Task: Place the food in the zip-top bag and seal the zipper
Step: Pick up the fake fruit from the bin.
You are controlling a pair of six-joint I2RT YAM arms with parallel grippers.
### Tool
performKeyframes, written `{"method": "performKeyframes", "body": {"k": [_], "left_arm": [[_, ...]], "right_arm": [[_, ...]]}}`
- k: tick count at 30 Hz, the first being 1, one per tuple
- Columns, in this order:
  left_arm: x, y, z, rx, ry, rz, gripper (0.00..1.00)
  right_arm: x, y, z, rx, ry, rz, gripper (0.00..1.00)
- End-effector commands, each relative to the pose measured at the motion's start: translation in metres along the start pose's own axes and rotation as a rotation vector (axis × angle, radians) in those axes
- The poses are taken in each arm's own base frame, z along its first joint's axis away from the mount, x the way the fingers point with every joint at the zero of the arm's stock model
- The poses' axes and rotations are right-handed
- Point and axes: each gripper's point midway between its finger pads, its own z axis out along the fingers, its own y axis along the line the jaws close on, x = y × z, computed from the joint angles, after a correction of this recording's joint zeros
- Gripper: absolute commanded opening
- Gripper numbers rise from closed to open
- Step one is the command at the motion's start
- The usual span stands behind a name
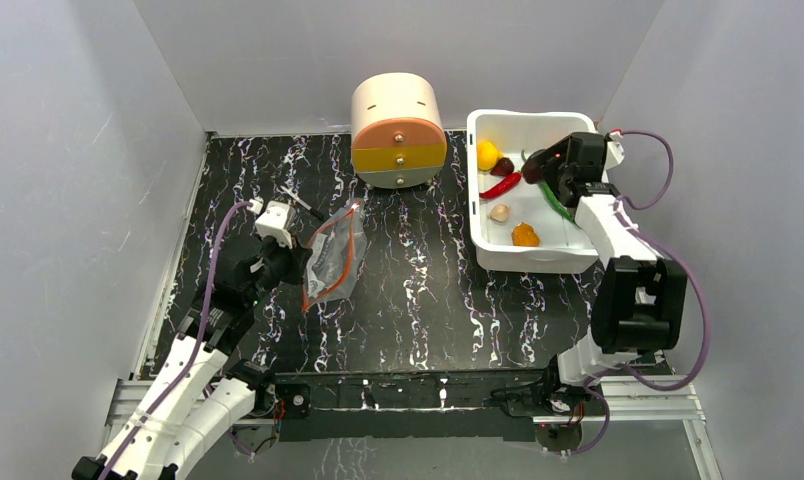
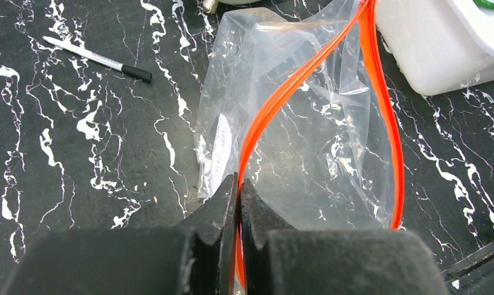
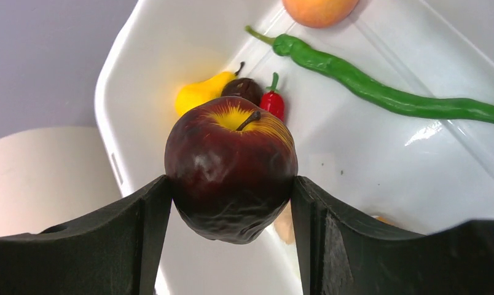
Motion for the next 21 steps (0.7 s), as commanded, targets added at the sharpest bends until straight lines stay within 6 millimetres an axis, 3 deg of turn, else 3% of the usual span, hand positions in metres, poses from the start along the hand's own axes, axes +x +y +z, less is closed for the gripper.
{"method": "performKeyframes", "body": {"k": [1, 6, 12, 17, 21], "left_arm": [[-0.007, 0.0, -0.004, 0.001, -0.044, 0.015, 0.0], [-0.009, -0.001, -0.005, 0.006, -0.044, 0.01, 0.0], [-0.016, -0.005, -0.007, 0.019, -0.073, -0.01, 0.0], [-0.038, -0.01, -0.008, 0.024, -0.097, -0.066, 0.0], [-0.059, -0.004, -0.011, -0.026, -0.081, -0.066, 0.0]], "right_arm": [[-0.011, 0.026, -0.036, -0.155, -0.034, -0.057, 0.46], [-0.002, 0.027, -0.079, -0.237, -0.007, -0.141, 0.48], [0.022, 0.027, -0.127, -0.328, 0.094, -0.176, 0.48], [0.032, 0.034, -0.165, -0.383, 0.136, -0.198, 0.48], [0.052, 0.04, -0.188, -0.439, 0.23, -0.187, 0.49]]}}
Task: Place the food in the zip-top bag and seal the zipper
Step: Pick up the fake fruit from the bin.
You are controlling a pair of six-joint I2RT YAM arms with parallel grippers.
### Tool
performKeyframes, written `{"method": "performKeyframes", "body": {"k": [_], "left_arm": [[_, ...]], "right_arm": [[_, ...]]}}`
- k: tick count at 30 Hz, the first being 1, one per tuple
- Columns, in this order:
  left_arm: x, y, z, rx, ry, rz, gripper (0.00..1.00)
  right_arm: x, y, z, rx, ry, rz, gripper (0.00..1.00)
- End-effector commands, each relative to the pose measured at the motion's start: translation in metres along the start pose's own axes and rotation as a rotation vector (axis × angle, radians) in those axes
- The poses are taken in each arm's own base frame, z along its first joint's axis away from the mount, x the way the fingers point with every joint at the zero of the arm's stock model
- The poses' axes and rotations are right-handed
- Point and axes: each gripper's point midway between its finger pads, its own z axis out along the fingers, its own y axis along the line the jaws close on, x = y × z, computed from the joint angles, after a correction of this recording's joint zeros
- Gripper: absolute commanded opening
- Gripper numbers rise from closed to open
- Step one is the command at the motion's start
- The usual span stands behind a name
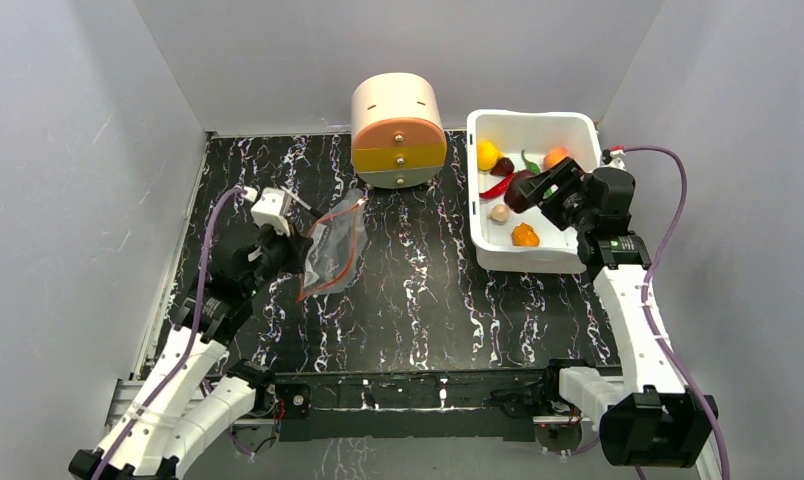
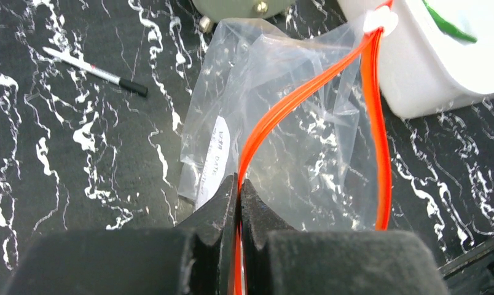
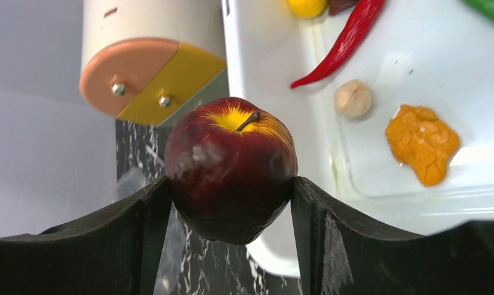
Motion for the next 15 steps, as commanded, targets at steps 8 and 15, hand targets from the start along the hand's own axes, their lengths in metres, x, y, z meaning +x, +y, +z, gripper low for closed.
{"method": "performKeyframes", "body": {"k": [8, 15], "left_arm": [[-0.057, 0.02, -0.013, -0.183, 0.007, -0.009, 0.0], [-0.033, 0.014, 0.001, -0.139, 0.077, -0.026, 0.0]], "right_arm": [[0.054, 0.068, -0.04, -0.204, 0.181, -0.029, 0.51], [0.104, 0.122, -0.055, -0.345, 0.328, 0.012, 0.52]]}}
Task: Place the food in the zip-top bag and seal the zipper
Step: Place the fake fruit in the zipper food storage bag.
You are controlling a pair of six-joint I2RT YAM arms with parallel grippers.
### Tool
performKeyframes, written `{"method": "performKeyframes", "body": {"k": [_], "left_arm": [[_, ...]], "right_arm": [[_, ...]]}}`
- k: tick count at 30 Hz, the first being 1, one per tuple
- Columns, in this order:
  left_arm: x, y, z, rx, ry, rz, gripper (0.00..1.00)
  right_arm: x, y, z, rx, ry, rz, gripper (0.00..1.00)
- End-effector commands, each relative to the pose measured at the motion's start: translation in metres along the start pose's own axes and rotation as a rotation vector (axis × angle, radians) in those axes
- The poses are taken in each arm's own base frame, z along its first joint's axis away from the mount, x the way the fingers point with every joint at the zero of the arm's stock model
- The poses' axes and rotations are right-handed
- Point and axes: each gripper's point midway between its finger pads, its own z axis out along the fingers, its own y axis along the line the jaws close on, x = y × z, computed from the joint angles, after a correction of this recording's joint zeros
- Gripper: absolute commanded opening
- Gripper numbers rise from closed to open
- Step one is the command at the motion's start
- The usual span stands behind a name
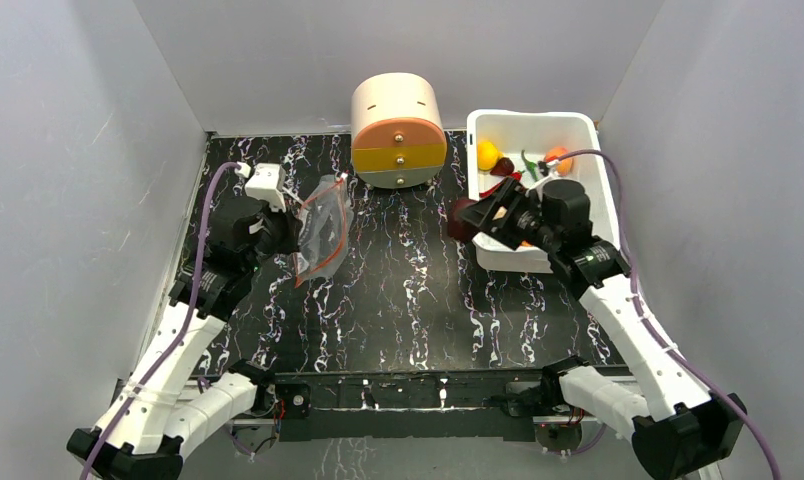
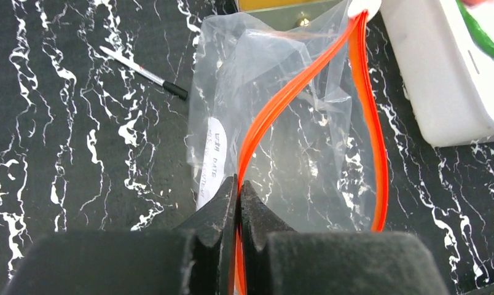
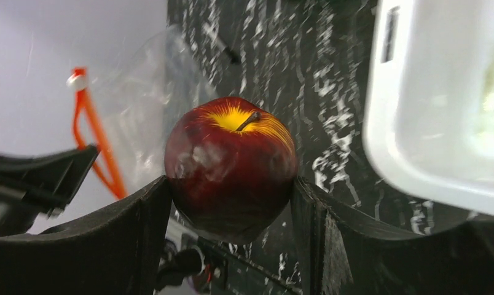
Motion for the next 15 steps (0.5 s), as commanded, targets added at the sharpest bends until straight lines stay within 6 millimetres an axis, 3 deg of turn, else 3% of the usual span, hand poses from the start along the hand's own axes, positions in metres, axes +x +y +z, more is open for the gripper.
{"method": "performKeyframes", "body": {"k": [1, 4, 8, 15], "left_arm": [[0.017, -0.004, 0.004, 0.023, 0.049, -0.019, 0.0], [0.027, -0.014, 0.01, 0.074, 0.072, -0.048, 0.0], [0.039, -0.035, 0.015, 0.175, 0.123, -0.103, 0.0], [0.055, -0.042, 0.015, 0.208, 0.163, -0.164, 0.0]], "right_arm": [[0.012, 0.057, -0.001, -0.158, 0.037, 0.031, 0.52], [0.027, 0.088, -0.002, -0.247, 0.069, 0.036, 0.51], [0.054, 0.114, 0.012, -0.294, 0.125, 0.023, 0.51], [0.095, 0.167, 0.03, -0.387, 0.204, 0.019, 0.5]]}}
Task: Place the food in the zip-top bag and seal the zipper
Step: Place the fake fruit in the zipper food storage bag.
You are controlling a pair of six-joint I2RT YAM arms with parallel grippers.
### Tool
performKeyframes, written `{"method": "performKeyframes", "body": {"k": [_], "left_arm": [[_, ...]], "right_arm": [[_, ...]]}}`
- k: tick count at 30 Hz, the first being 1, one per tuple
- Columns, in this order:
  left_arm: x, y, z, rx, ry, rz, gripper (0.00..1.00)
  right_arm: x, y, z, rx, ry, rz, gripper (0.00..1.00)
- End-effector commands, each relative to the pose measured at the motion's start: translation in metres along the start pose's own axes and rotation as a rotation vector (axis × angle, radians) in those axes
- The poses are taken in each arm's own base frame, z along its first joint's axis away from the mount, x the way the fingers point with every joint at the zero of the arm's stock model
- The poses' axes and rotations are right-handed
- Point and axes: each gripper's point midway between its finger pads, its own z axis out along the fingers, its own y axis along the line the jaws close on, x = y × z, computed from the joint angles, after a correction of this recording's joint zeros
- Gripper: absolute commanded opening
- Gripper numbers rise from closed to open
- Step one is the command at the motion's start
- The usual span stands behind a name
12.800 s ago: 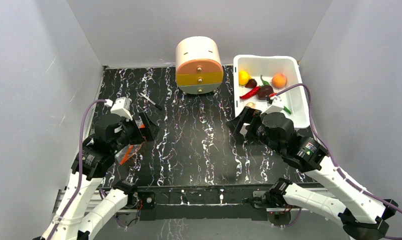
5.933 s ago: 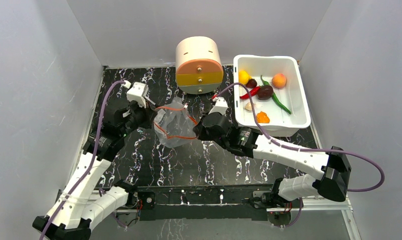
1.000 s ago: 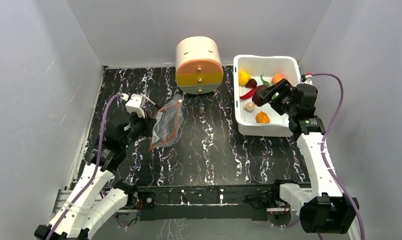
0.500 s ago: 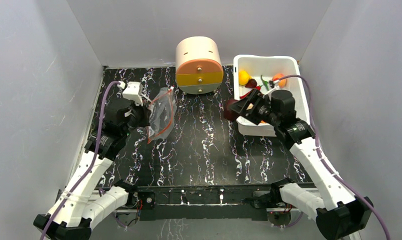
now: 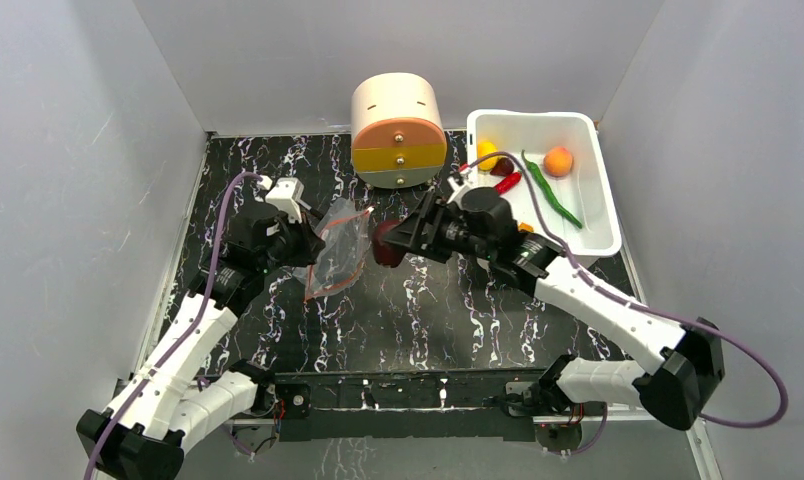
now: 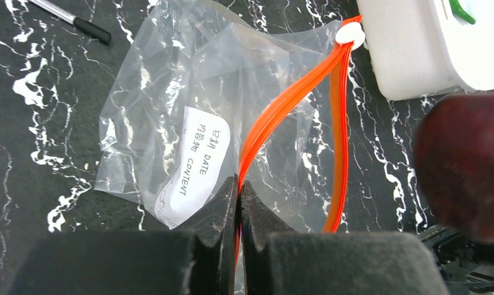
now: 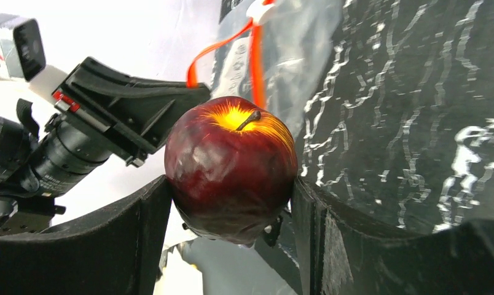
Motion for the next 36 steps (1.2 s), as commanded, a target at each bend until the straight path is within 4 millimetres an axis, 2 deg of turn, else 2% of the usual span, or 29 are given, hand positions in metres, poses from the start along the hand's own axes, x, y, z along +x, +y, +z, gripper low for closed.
{"method": "performKeyframes", "body": {"k": [1, 4, 9, 13, 15, 25, 36], "left_arm": [[0.002, -0.014, -0.004, 0.072, -0.01, -0.05, 0.0], [0.003, -0.02, -0.007, 0.107, -0.015, -0.062, 0.0], [0.006, -0.024, -0.01, 0.131, -0.014, -0.083, 0.0], [0.011, -0.025, -0.009, 0.139, 0.0, -0.094, 0.0], [0.01, -0.028, -0.011, 0.151, 0.001, -0.1, 0.0], [0.001, -0.031, -0.023, 0.168, -0.048, -0.091, 0.0], [-0.01, -0.042, -0.031, 0.215, -0.07, -0.09, 0.0]], "right_arm": [[-0.009, 0.071, 0.012, -0.184, -0.058, -0.012, 0.5], [0.006, 0.075, 0.03, -0.159, -0.011, -0.012, 0.51], [0.021, 0.077, 0.044, -0.173, -0.009, 0.034, 0.49], [0.036, 0.063, 0.06, -0.112, 0.025, 0.046, 0.5], [0.042, 0.049, 0.067, -0.066, 0.034, 0.053, 0.51], [0.043, 0.004, 0.075, 0.101, -0.015, 0.049, 0.55], [0.042, -0.027, 0.087, 0.23, -0.042, 0.018, 0.56]]}}
